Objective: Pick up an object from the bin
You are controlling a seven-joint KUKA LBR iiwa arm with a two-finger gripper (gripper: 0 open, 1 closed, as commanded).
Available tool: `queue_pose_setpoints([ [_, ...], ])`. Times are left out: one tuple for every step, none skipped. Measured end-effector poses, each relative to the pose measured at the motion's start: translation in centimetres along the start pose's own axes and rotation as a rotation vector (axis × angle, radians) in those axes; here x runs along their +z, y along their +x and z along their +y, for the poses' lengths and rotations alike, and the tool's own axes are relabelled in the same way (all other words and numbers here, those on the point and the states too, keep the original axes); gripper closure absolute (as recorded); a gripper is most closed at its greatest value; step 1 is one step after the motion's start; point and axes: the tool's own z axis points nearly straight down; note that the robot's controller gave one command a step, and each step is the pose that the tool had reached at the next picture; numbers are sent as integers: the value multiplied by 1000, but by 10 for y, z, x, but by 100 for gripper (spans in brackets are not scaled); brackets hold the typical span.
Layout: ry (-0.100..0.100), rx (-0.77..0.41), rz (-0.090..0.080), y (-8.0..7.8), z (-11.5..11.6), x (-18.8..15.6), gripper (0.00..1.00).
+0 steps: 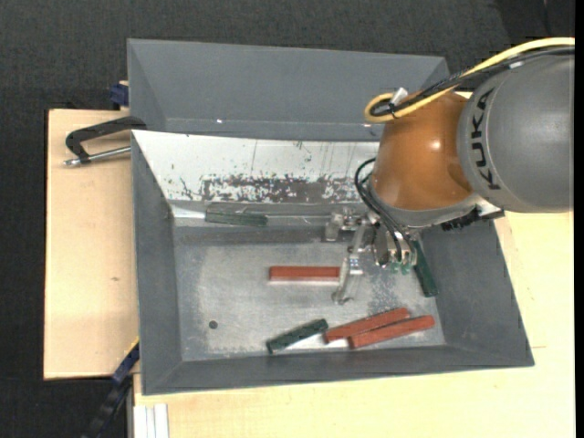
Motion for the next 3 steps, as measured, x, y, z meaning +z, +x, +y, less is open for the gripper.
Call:
queue_pose_setpoints([
  [0,58,6,0,-2,66,0],
  [1,-10,7,3,-7,66,100],
  [1,-10,7,3,-7,66,100],
])
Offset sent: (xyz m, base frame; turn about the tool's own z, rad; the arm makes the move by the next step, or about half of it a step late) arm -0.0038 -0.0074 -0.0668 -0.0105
